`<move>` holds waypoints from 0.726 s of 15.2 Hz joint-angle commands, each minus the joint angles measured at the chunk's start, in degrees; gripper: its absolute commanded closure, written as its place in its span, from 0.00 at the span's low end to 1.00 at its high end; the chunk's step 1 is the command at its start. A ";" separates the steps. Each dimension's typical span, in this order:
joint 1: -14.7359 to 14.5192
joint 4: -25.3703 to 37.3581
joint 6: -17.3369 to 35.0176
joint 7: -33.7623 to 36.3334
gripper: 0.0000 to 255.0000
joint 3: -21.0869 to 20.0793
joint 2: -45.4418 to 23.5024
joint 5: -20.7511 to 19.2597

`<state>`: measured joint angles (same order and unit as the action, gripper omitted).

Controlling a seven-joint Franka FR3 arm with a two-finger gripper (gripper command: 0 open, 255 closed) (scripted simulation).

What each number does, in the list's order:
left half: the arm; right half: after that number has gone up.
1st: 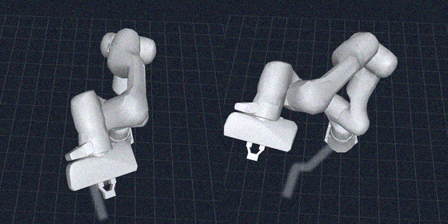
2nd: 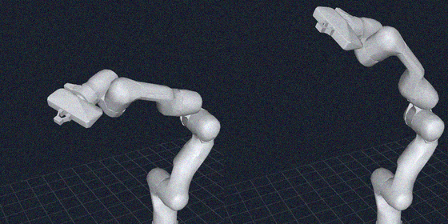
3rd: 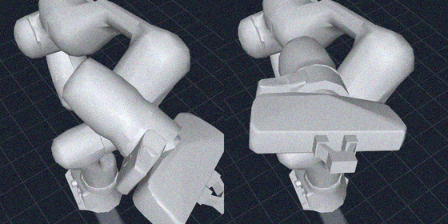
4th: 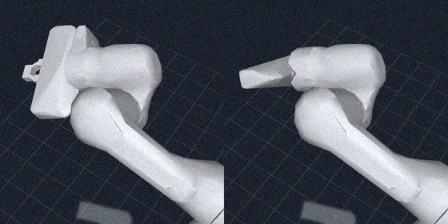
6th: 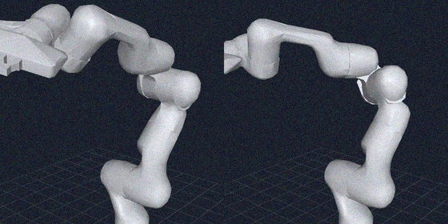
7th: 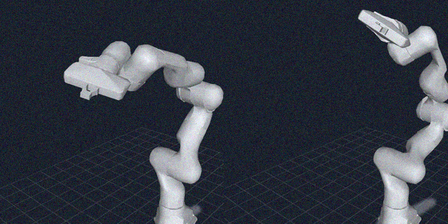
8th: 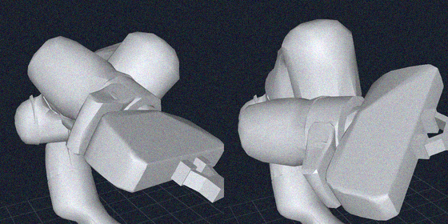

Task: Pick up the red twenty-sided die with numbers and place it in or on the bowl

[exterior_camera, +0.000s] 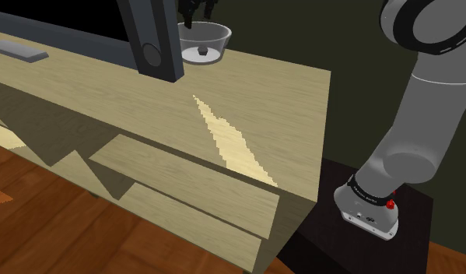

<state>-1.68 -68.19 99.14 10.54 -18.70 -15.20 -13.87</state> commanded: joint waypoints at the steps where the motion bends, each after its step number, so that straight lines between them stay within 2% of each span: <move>1: -0.54 3.26 -3.12 -0.09 0.00 -0.17 -0.18 -0.19; 3: -1.41 8.15 -7.15 -0.24 0.00 -0.33 -1.11 -0.71; 11: -1.41 8.15 -7.15 -0.24 0.00 -0.33 -1.11 -0.71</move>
